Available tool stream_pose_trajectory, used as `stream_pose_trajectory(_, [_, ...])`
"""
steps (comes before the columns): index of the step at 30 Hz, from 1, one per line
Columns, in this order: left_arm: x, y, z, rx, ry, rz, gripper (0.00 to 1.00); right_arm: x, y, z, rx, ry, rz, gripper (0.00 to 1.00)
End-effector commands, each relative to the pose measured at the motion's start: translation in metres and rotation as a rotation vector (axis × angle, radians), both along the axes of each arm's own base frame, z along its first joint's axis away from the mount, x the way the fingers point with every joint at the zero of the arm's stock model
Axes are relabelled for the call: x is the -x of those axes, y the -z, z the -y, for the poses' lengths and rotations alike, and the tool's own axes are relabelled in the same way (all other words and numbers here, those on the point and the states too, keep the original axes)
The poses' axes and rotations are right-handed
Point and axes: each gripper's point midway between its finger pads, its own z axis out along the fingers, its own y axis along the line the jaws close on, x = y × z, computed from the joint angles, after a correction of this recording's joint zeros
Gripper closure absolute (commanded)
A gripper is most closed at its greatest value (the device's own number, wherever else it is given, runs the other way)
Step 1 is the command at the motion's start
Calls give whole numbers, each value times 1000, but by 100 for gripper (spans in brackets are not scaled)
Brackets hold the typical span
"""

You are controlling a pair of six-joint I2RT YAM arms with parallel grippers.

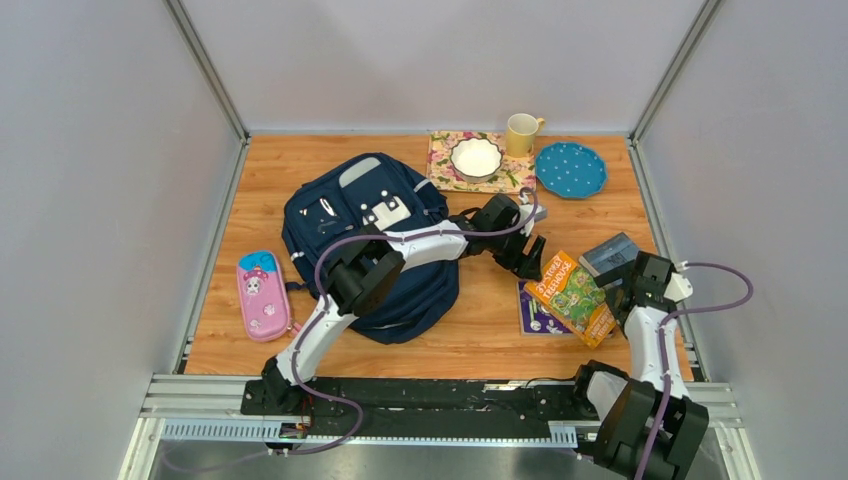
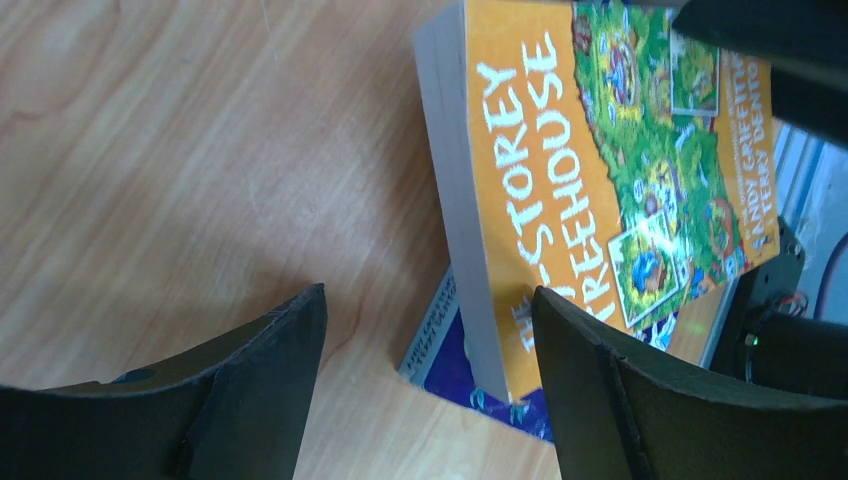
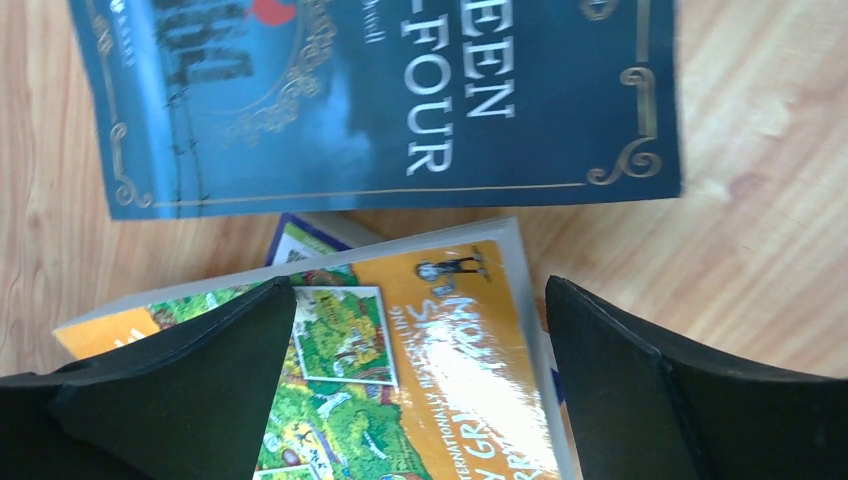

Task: Pack the student bag
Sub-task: Pick up the book from the center of the board.

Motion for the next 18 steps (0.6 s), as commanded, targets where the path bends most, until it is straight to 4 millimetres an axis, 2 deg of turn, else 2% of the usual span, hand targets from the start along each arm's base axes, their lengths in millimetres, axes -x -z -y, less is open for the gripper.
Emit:
stream_pose_trajectory(1, [-5, -14, 19, 96, 25, -18, 17, -16, -2, -18, -35, -171, 76, 2])
stream_pose_trajectory(6, [4, -1, 20, 92, 35, -76, 17, -29, -16, -50, -122, -335, 209, 4])
stream_pose_trajectory(9, [5, 3, 18, 82, 30, -95, 18, -35, -25, -63, -156, -391, 276, 5])
stream_pose_trajectory(13, [7, 5, 15, 67, 28, -109, 28, -41, -41, -81, -214, -474, 353, 10])
stream_pose_trajectory(17, [7, 4, 13, 60, 16, -109, 32, -47, -57, -97, -262, -569, 417, 16])
stream_pose_trajectory(18, [7, 3, 14, 68, 17, -106, 38, -47, -59, -99, -267, -586, 428, 18])
